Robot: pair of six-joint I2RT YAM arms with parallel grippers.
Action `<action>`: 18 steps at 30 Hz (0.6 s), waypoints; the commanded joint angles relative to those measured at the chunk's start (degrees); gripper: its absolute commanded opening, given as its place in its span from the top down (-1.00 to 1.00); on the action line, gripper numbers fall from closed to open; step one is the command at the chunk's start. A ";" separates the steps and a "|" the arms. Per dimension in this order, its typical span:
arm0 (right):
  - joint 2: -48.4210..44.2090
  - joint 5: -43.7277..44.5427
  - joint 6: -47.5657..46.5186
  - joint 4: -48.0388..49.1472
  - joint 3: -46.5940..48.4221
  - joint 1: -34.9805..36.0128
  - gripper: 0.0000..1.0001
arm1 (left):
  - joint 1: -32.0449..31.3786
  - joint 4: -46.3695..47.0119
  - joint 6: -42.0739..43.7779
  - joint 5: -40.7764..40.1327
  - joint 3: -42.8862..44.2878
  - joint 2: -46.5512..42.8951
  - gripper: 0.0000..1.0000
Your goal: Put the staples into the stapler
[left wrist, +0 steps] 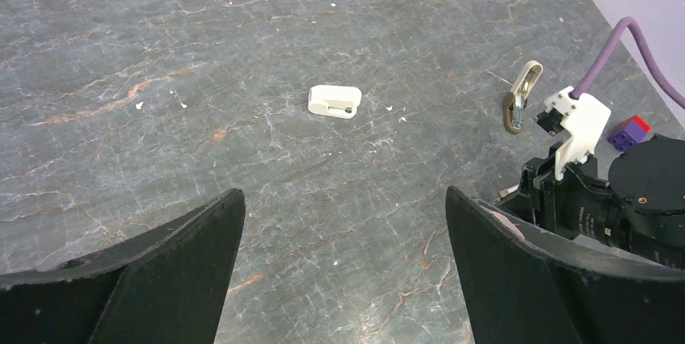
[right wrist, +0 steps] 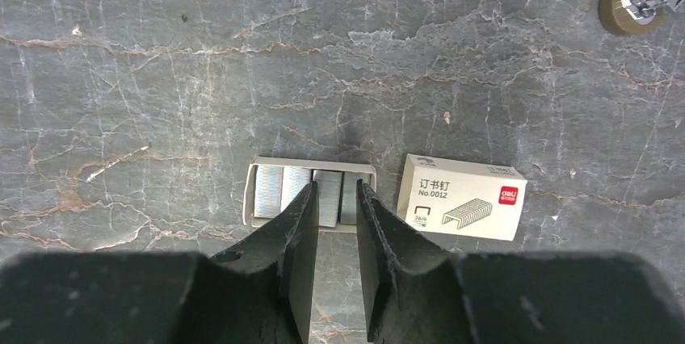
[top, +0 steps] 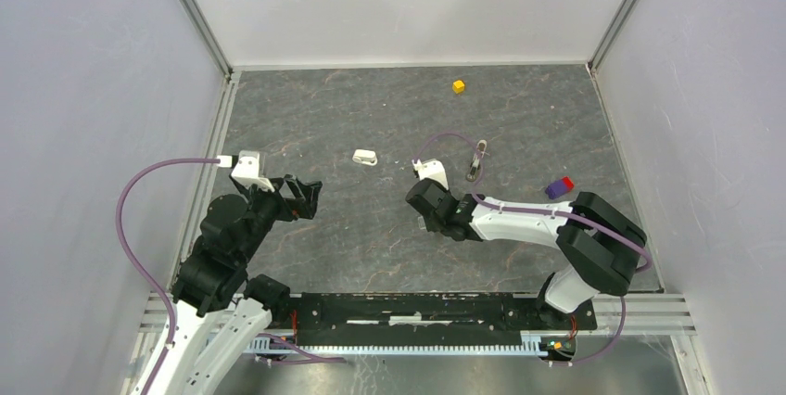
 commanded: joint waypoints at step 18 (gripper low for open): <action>-0.77 -3.24 -1.31 5.01 0.81 0.31 0.37 | -0.19 1.19 2.87 0.73 0.61 0.04 -1.00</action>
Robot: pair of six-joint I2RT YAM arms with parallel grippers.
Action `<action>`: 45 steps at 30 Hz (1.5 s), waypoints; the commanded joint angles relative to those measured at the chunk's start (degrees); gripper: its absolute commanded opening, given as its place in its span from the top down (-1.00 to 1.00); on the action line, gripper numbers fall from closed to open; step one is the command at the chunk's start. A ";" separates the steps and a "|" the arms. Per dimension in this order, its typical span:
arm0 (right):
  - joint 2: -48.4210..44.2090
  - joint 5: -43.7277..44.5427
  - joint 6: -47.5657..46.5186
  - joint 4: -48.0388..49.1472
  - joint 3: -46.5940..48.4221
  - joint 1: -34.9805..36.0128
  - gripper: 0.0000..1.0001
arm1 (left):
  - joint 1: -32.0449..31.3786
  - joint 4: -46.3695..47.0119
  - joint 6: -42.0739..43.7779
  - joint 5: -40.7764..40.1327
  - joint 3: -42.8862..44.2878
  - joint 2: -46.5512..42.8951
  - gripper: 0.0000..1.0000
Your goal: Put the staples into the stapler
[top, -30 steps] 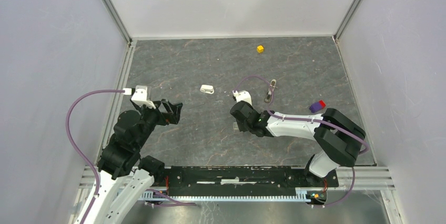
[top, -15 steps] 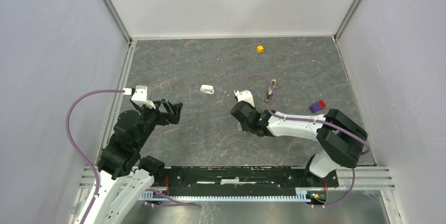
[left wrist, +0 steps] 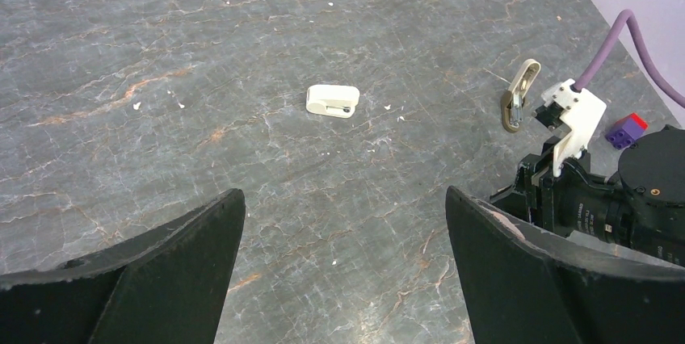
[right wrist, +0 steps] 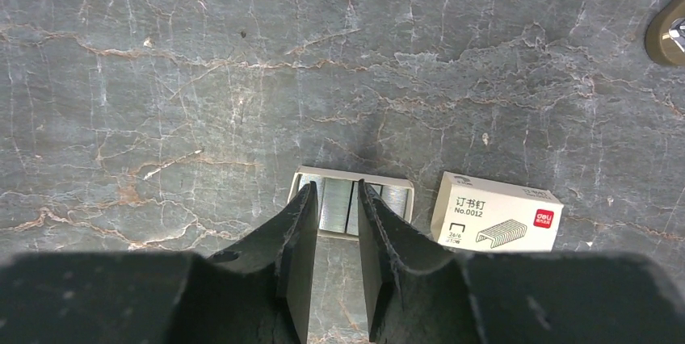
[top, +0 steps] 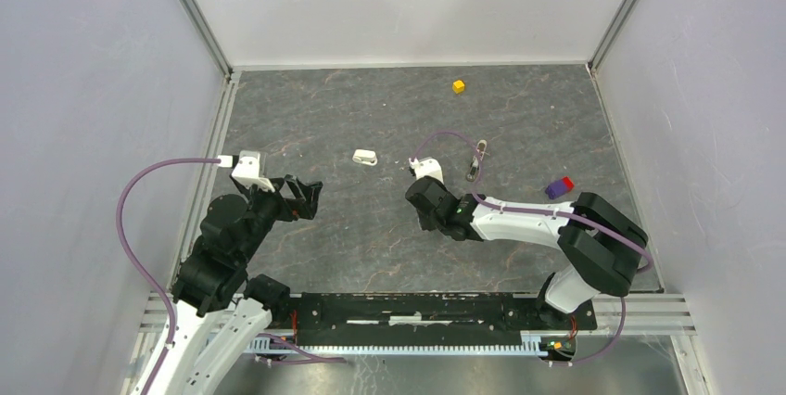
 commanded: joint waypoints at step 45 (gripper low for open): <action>-1.80 -6.19 -17.47 2.70 0.46 0.86 0.13 | -0.12 1.23 2.85 0.20 0.50 0.44 -1.00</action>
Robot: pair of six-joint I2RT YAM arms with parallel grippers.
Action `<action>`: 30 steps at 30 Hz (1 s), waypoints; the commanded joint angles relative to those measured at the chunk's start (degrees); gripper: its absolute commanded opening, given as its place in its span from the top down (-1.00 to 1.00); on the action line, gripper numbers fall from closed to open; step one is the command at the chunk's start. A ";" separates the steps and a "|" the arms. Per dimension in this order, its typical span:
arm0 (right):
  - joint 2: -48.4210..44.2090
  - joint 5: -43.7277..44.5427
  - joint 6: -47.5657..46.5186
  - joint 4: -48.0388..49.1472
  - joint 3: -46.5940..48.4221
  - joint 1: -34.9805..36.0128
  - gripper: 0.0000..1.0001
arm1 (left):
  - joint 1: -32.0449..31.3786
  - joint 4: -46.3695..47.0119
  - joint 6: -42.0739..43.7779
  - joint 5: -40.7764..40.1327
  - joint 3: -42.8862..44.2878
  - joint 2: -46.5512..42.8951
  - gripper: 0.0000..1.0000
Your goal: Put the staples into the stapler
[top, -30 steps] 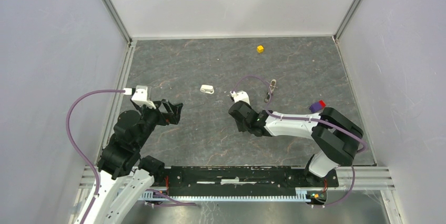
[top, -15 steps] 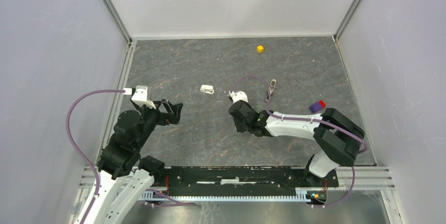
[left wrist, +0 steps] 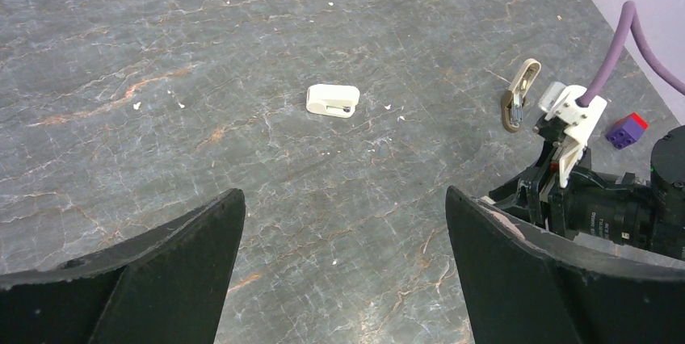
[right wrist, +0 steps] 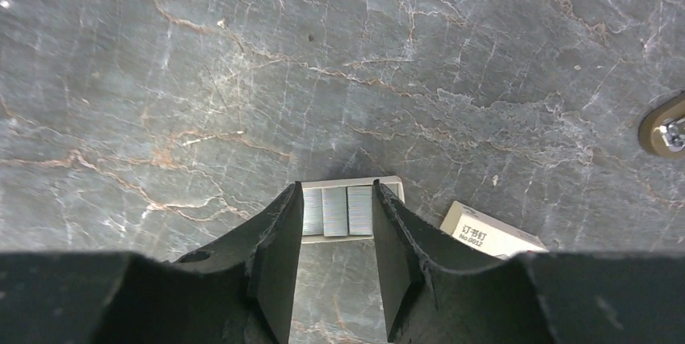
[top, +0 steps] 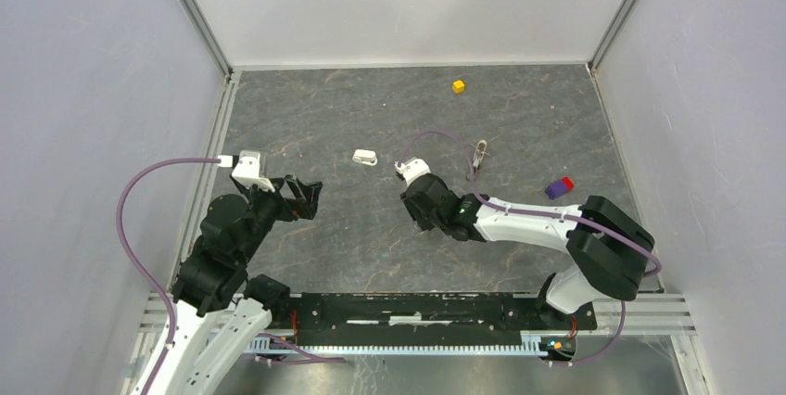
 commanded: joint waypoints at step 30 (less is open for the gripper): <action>3.67 0.59 -3.33 -1.15 0.42 0.32 0.53 | -0.20 1.37 2.96 -0.05 0.58 1.27 -1.00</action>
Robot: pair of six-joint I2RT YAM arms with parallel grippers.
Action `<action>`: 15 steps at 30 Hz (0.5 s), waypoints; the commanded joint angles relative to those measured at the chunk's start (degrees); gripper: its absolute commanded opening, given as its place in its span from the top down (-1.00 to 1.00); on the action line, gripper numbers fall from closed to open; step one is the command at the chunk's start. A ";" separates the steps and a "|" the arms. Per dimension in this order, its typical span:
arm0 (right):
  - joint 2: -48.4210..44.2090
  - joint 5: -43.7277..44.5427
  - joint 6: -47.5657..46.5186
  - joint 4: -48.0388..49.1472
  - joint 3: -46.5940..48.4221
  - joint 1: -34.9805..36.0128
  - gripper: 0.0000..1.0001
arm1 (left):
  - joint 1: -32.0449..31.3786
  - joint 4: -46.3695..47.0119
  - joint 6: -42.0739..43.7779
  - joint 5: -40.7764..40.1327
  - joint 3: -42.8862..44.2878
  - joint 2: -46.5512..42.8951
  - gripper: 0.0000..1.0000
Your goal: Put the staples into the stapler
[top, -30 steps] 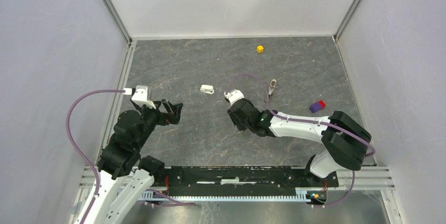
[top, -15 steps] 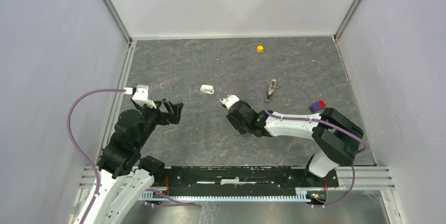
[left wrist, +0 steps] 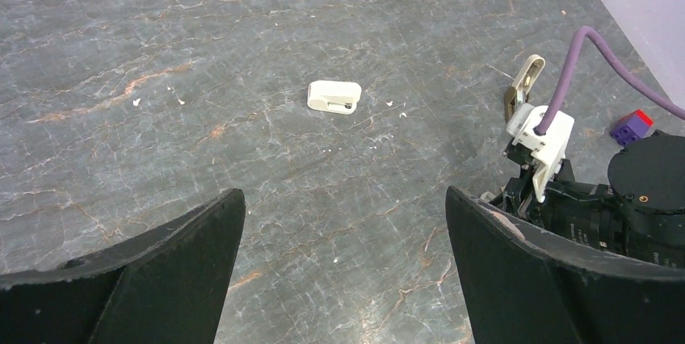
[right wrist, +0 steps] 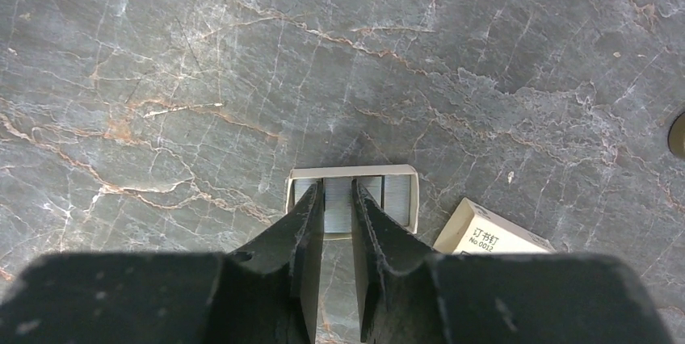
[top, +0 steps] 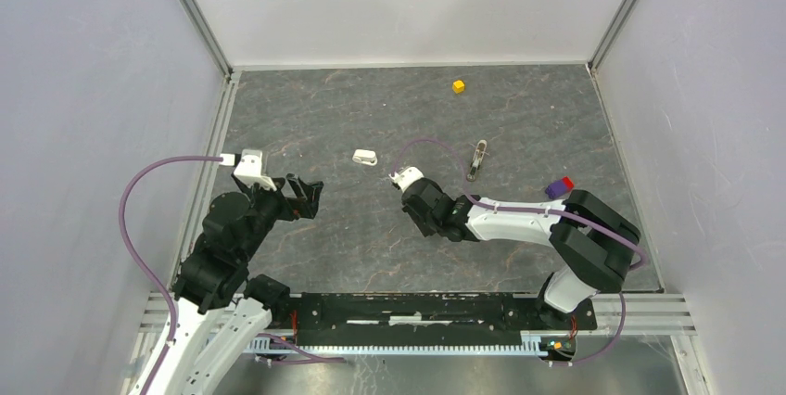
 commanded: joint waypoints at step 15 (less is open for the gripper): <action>-4.10 -7.76 5.30 7.03 -3.62 -3.22 0.60 | -0.17 1.28 2.90 -0.06 0.47 0.16 -1.00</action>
